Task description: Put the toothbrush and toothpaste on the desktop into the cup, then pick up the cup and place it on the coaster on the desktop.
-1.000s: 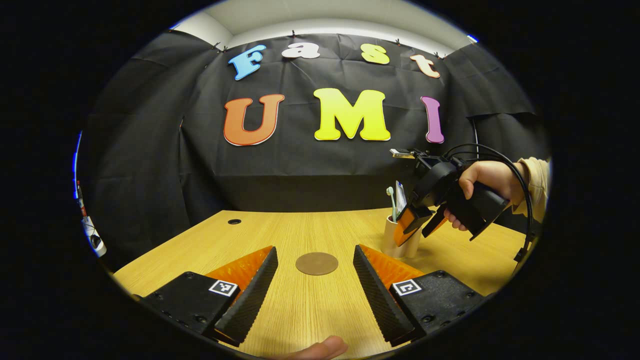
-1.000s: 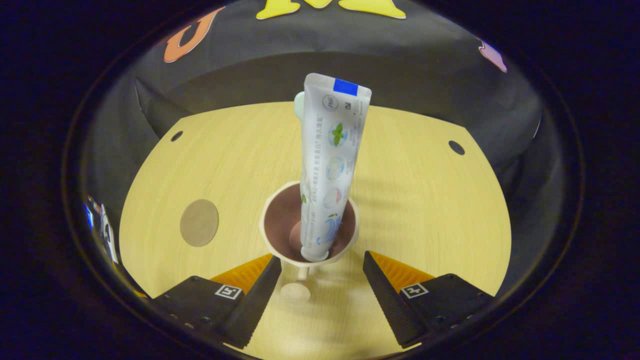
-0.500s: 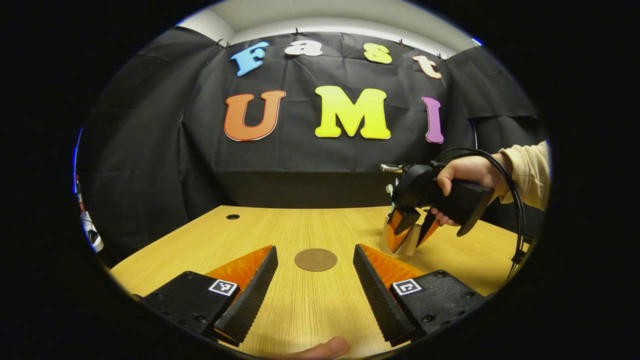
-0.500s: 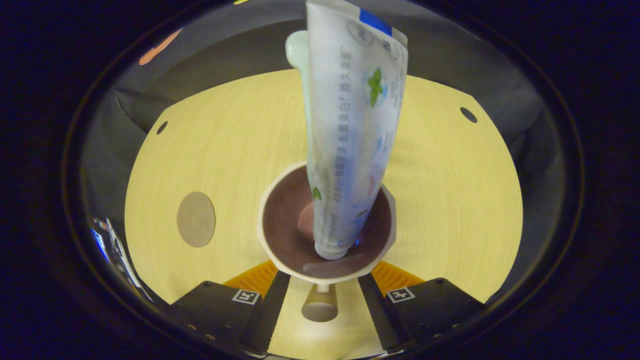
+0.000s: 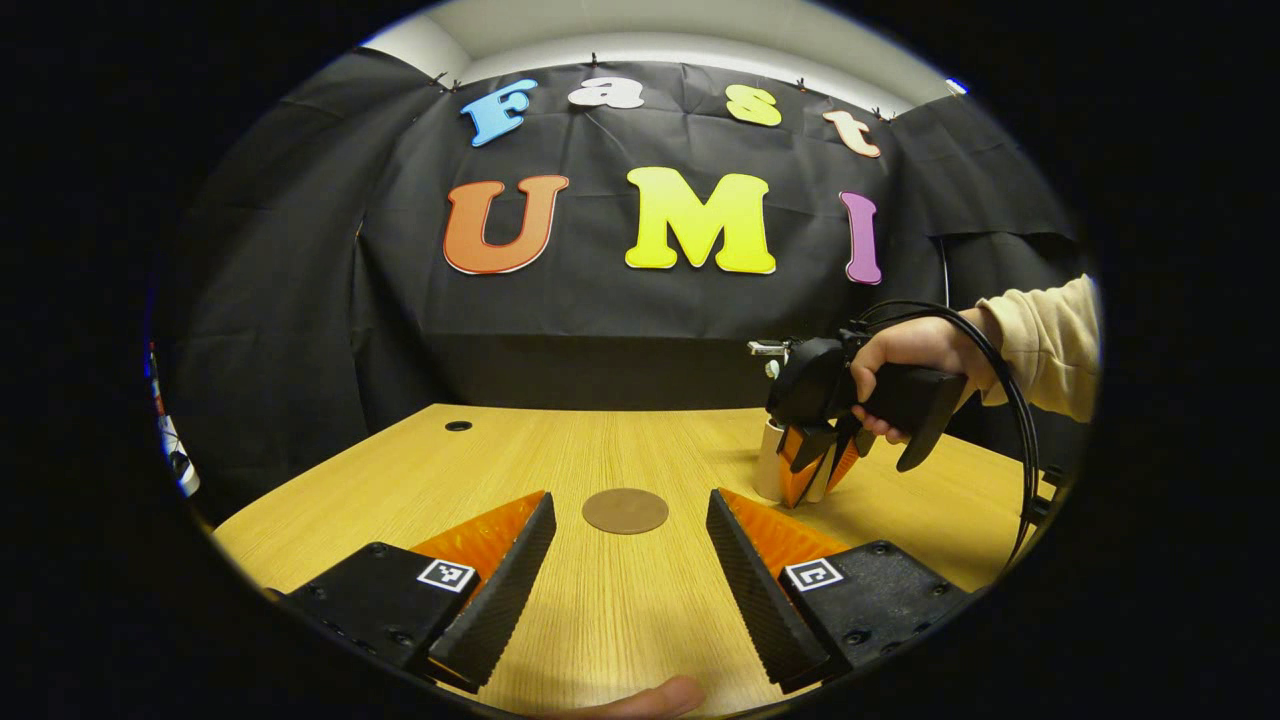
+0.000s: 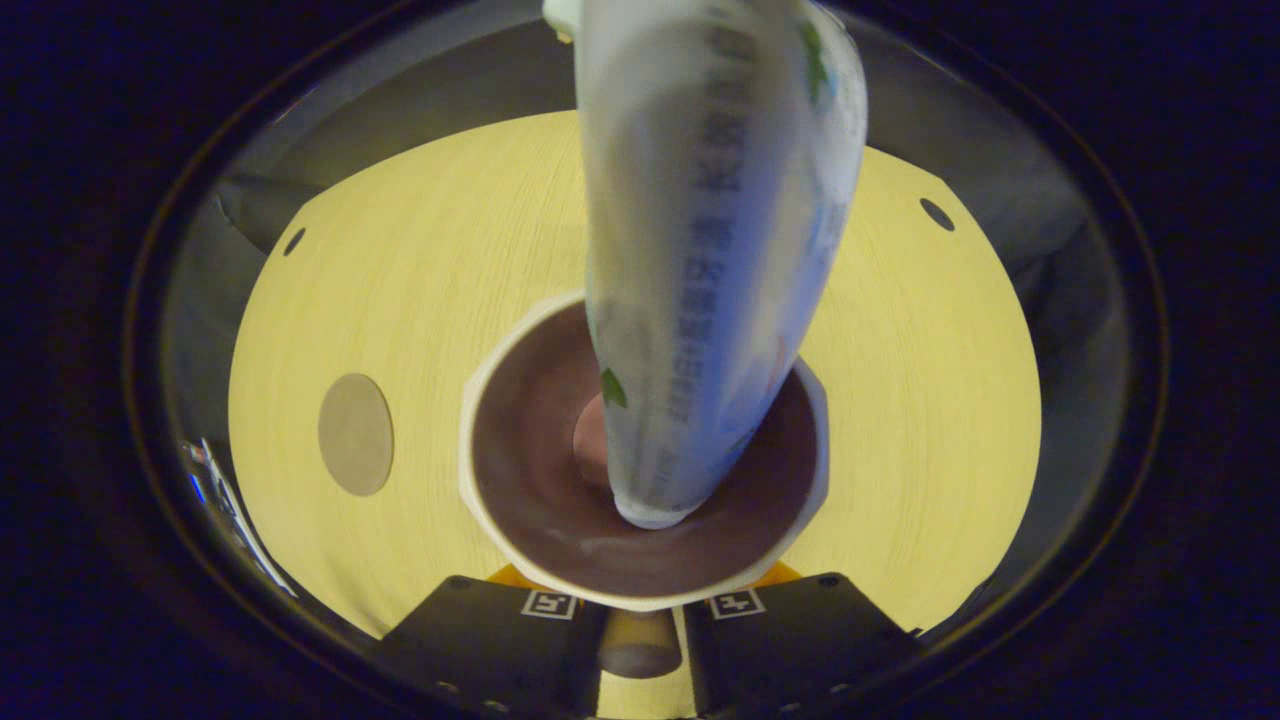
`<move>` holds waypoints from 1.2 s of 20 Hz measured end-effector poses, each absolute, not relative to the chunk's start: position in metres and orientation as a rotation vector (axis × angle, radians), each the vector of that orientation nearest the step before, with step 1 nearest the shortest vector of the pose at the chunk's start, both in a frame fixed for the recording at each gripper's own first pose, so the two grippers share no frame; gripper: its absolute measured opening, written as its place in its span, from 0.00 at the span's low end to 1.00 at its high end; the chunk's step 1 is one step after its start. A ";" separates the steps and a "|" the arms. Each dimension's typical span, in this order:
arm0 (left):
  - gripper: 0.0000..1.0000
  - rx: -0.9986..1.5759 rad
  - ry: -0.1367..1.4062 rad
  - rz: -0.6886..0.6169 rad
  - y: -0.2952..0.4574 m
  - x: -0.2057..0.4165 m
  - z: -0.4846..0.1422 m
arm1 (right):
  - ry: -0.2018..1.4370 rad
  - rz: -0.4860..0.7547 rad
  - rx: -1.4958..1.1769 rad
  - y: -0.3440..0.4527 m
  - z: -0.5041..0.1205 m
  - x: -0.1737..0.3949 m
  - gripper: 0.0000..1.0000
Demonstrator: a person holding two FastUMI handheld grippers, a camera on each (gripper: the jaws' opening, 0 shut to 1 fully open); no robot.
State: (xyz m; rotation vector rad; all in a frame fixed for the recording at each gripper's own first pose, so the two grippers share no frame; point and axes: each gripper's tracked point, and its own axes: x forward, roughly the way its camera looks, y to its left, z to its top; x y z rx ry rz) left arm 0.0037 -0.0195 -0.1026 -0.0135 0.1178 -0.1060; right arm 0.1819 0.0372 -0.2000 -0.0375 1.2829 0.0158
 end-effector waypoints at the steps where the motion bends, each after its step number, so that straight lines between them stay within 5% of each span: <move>1: 0.96 -0.013 0.117 -0.107 -0.019 0.004 -0.102 | 1.283 0.030 -0.059 0.036 -0.201 0.181 0.28; 10: 0.96 -0.027 0.122 -0.103 -0.016 0.001 -0.105 | 1.203 0.069 -0.129 0.034 -0.198 0.192 0.28; 24: 0.96 -0.046 0.122 -0.028 0.032 -0.012 -0.117 | 1.216 0.324 -0.283 0.042 -0.198 0.201 0.28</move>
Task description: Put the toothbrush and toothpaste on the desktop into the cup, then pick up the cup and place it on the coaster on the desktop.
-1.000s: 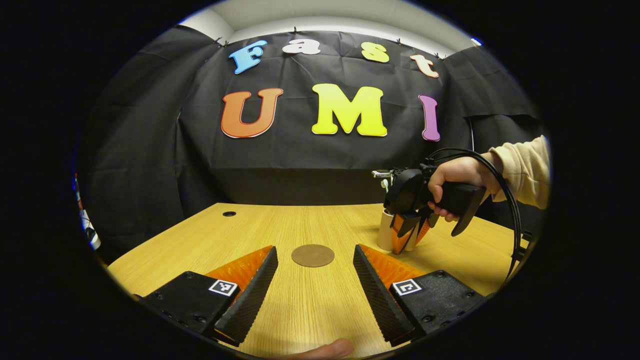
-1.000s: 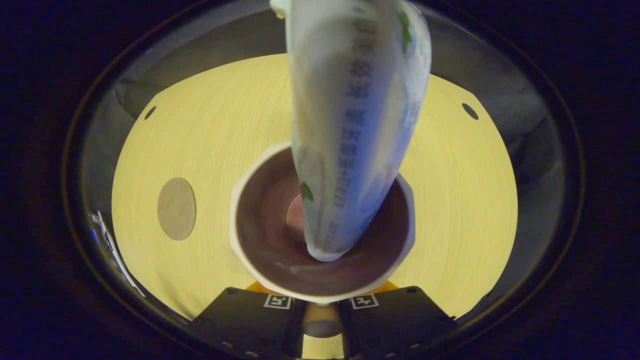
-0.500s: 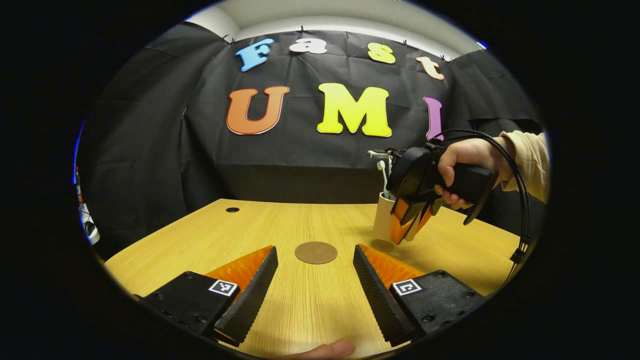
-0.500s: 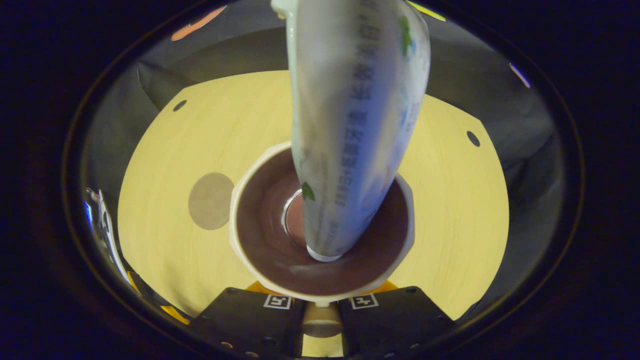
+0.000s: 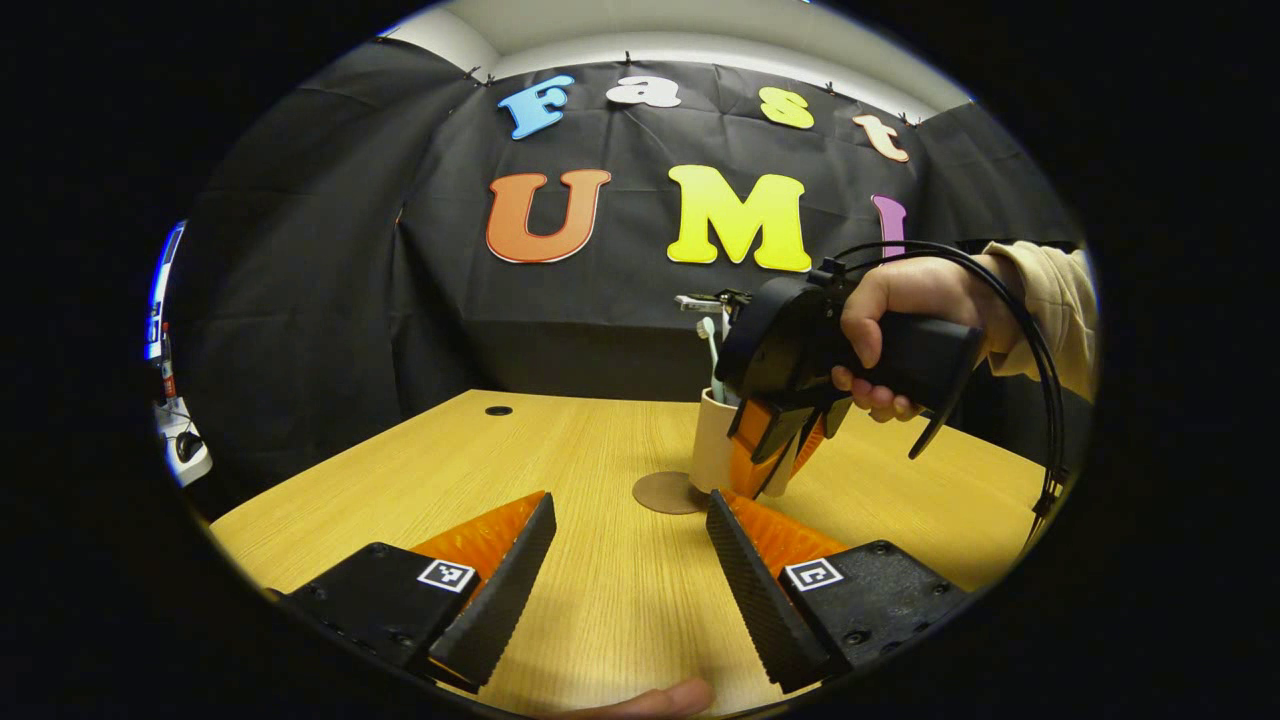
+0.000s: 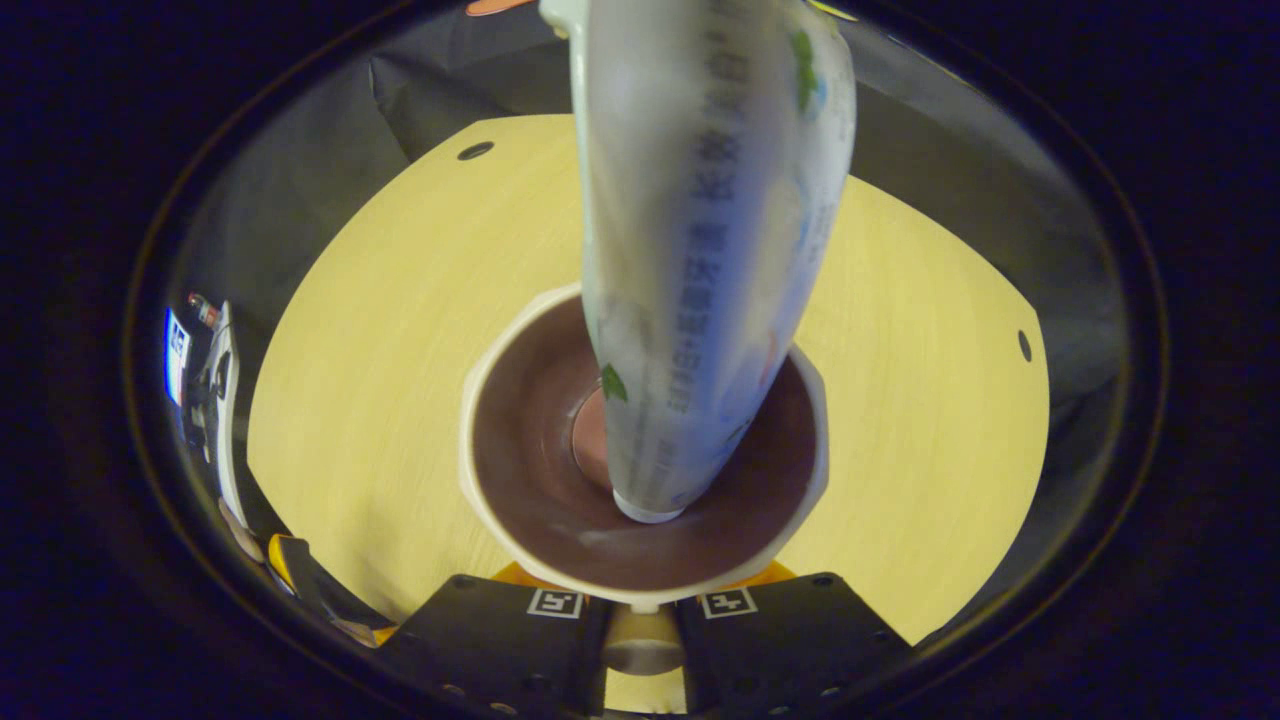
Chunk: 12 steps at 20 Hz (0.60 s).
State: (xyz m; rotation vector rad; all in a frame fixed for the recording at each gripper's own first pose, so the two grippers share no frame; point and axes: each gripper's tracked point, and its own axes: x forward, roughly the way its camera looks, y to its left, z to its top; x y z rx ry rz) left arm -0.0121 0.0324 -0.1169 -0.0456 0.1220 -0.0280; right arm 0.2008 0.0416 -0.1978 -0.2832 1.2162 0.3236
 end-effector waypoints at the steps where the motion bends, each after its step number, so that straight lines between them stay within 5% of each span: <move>1: 0.96 -0.049 0.119 -0.026 0.036 -0.013 -0.117 | 1.212 0.329 -0.284 0.042 -0.198 0.202 0.28; 12: 0.96 -0.090 0.165 -0.027 0.053 -0.012 -0.134 | 1.203 0.325 -0.217 0.042 -0.189 0.203 0.29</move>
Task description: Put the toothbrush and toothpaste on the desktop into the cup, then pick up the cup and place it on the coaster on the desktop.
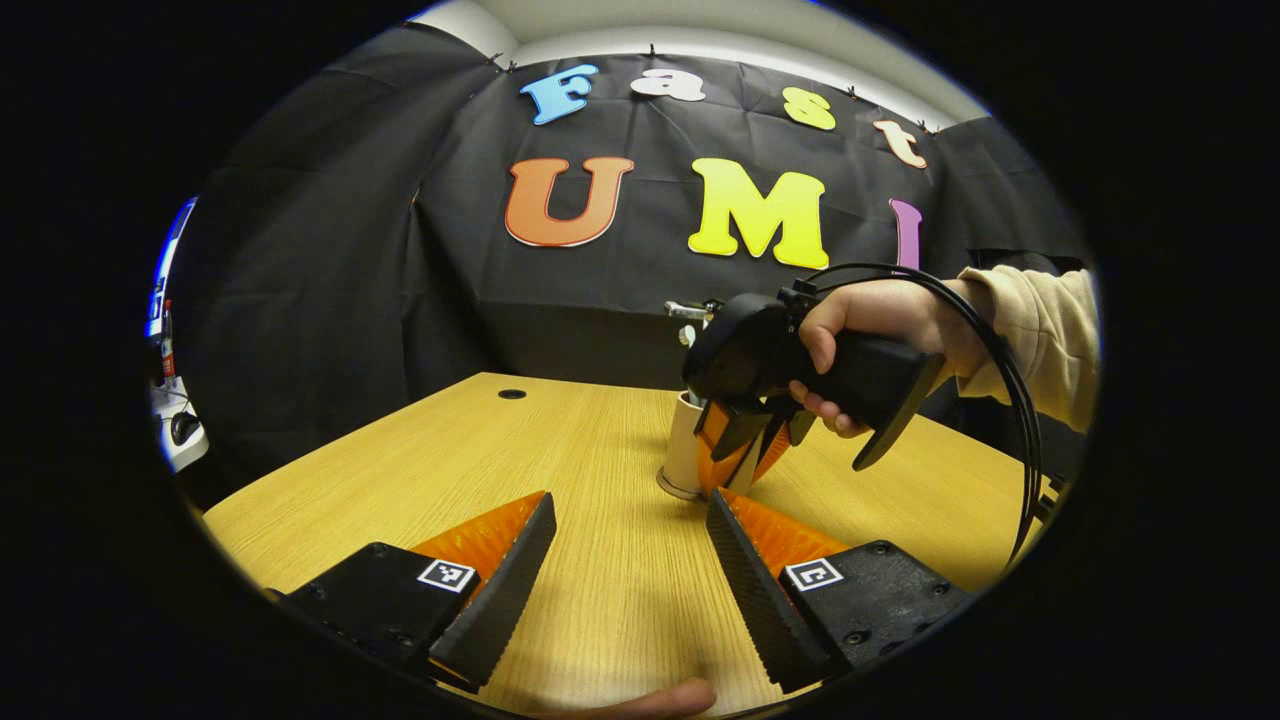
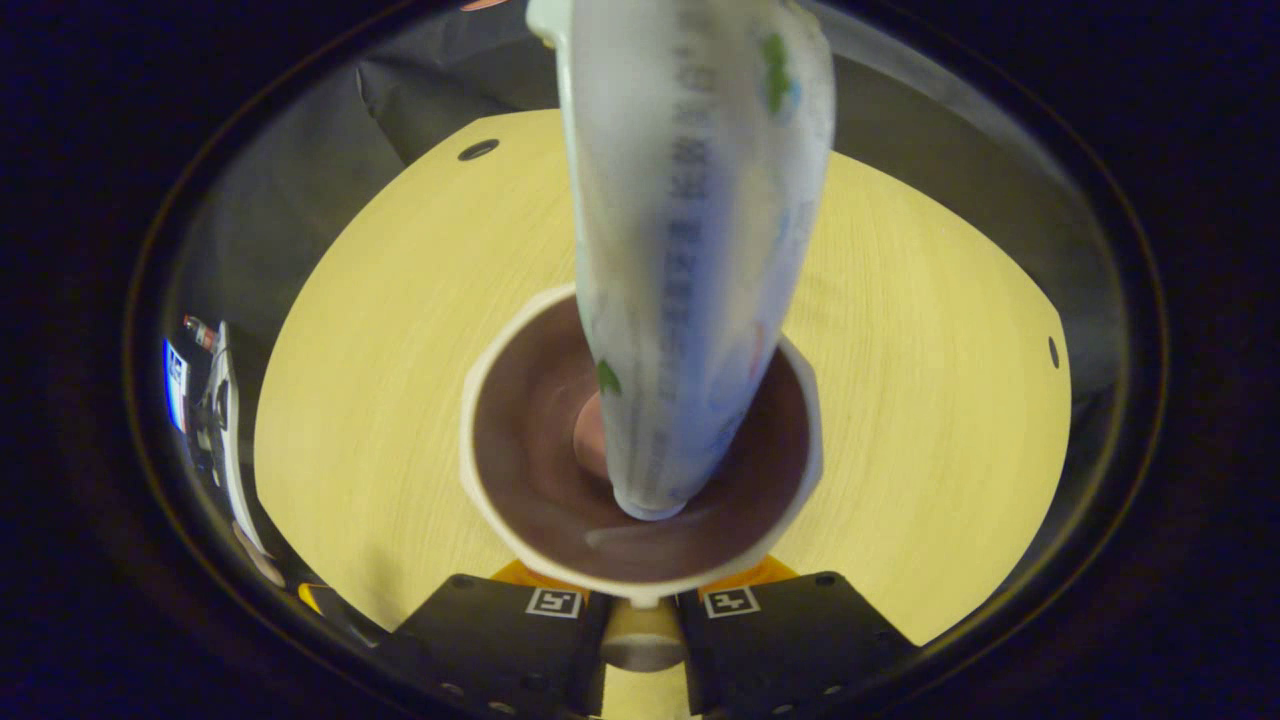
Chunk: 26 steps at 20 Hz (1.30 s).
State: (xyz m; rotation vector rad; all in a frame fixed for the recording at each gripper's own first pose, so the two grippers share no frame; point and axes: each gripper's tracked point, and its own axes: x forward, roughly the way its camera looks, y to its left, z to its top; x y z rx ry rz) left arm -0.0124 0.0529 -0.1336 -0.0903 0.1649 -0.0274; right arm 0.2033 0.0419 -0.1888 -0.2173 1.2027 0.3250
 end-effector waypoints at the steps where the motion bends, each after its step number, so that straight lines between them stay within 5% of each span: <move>1: 0.96 -0.092 0.170 -0.028 0.052 -0.014 -0.135 | 1.187 0.327 -0.218 0.039 -0.186 0.207 0.31; 3: 0.97 -0.097 0.178 -0.026 0.052 -0.015 -0.139 | 1.166 0.340 -0.176 0.041 -0.177 0.205 0.41; 4: 0.96 -0.093 0.179 -0.022 0.052 -0.015 -0.138 | 1.148 0.332 -0.145 0.040 -0.172 0.205 0.55; 5: 0.96 -0.086 0.181 -0.021 0.052 -0.016 -0.137 | 1.127 0.334 -0.123 0.037 -0.166 0.204 0.58; 7: 0.96 -0.063 0.172 -0.013 0.051 -0.016 -0.133 | 1.062 0.329 -0.124 0.028 -0.154 0.203 0.82; 9: 0.96 -0.037 0.157 -0.011 0.051 -0.017 -0.128 | 0.974 0.306 -0.139 0.015 -0.144 0.204 0.96; 26: 0.96 -0.012 0.123 0.000 0.028 -0.044 -0.092 | 0.391 0.204 0.005 -0.095 -0.076 0.094 0.97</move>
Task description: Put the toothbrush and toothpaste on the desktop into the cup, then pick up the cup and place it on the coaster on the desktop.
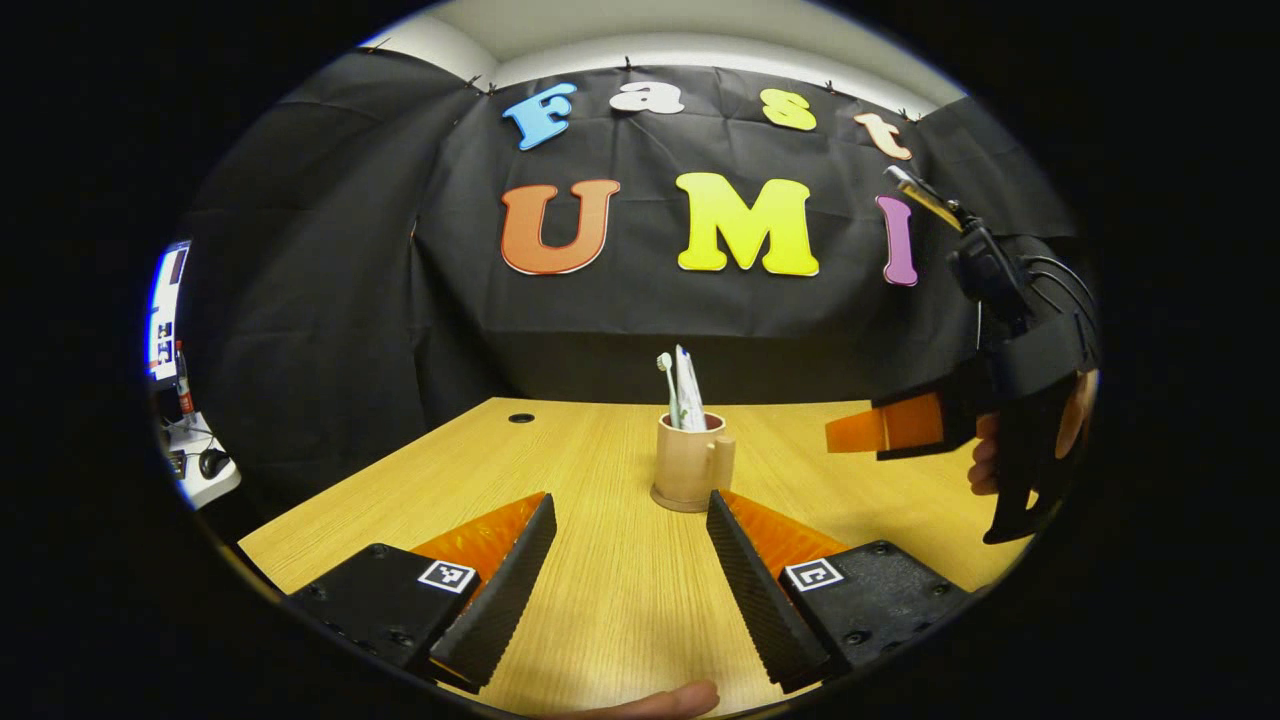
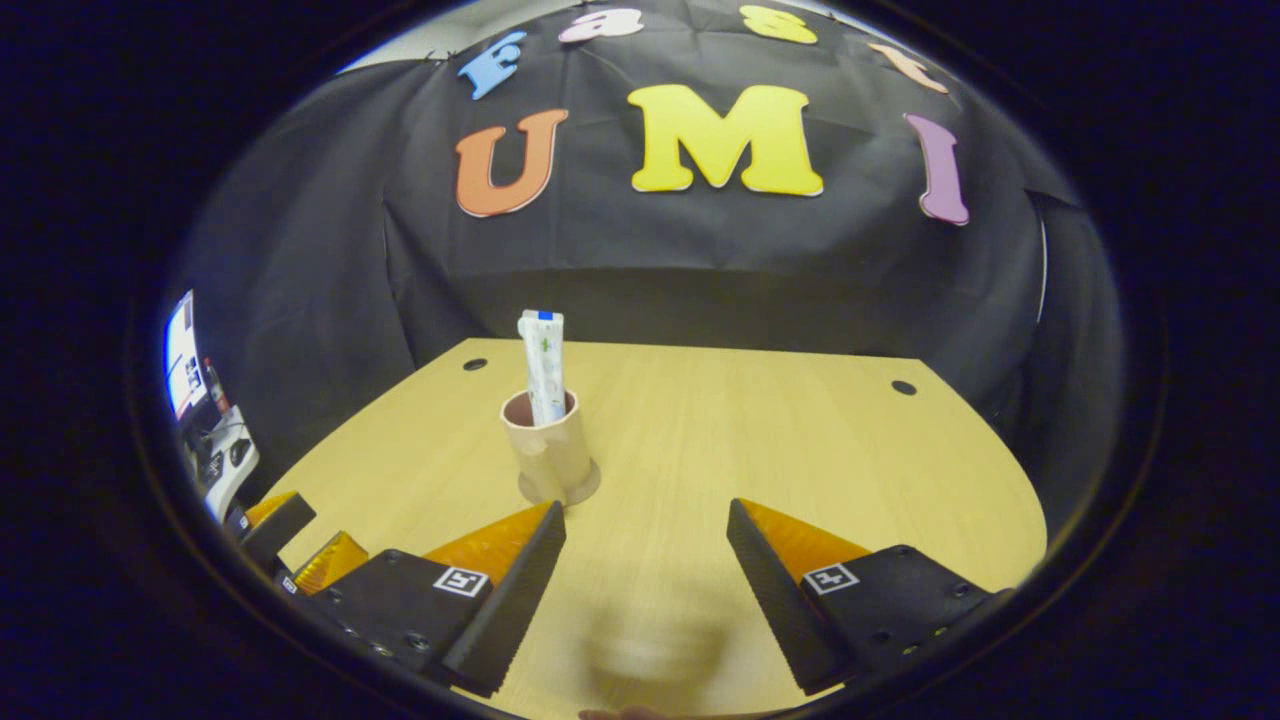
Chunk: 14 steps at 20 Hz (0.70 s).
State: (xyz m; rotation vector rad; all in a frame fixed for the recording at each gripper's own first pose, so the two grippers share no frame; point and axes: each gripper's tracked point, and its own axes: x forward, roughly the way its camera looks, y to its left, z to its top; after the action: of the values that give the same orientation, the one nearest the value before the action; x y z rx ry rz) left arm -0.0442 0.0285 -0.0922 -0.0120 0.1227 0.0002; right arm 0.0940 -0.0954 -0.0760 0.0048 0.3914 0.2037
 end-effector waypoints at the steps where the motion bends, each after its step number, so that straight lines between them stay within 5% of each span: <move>1: 0.96 -0.012 0.123 -0.013 0.021 -0.048 -0.089 | 0.359 0.182 0.001 -0.106 -0.072 0.084 0.97; 14: 0.96 0.019 0.009 -0.063 -0.030 -0.099 -0.032 | 0.019 -0.001 0.059 -0.215 -0.020 -0.048 0.98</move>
State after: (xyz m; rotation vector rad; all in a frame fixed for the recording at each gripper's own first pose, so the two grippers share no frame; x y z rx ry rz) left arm -0.0994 -0.0303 -0.0322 0.0187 0.0091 -0.0630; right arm -0.0475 -0.2147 -0.0197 0.0591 0.0188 -0.0012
